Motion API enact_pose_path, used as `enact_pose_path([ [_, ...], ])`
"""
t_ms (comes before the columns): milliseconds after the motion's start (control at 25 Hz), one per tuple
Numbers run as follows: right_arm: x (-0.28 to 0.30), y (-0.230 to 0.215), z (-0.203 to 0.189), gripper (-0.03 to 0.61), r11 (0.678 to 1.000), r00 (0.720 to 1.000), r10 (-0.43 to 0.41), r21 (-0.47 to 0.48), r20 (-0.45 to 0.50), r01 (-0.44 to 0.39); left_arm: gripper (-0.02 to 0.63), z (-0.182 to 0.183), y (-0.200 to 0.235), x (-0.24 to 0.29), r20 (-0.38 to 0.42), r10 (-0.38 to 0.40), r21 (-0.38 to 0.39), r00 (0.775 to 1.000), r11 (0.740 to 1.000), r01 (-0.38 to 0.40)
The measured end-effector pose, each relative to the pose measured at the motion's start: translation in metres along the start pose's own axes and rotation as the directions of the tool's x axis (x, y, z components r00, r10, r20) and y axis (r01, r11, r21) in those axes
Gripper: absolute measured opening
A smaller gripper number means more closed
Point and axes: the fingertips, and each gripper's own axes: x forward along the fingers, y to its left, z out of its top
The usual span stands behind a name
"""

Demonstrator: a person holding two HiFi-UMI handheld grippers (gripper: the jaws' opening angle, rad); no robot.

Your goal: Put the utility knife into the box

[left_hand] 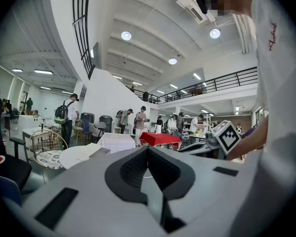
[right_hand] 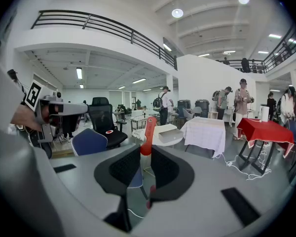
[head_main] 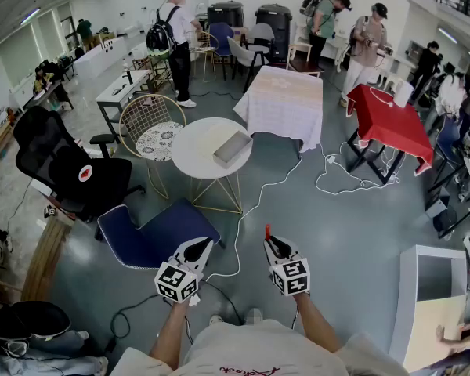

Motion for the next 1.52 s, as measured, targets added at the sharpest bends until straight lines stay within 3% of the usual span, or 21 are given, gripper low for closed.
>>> enact_pose_path([
  [1000,0.001,-0.047,-0.005,0.08,0.99,0.991,0.129,-0.054,0.027,-0.127,0.011,-0.019,-0.031,0.056,-0.009,0.076,-0.037,0.997,0.996,-0.077],
  [1520,-0.002,-0.076,-0.002,0.08,0.994,0.993,0.104,-0.039,0.055,-0.102,0.011,-0.017,-0.04,0.091,-0.027,0.036,-0.022,0.999,0.999,-0.036],
])
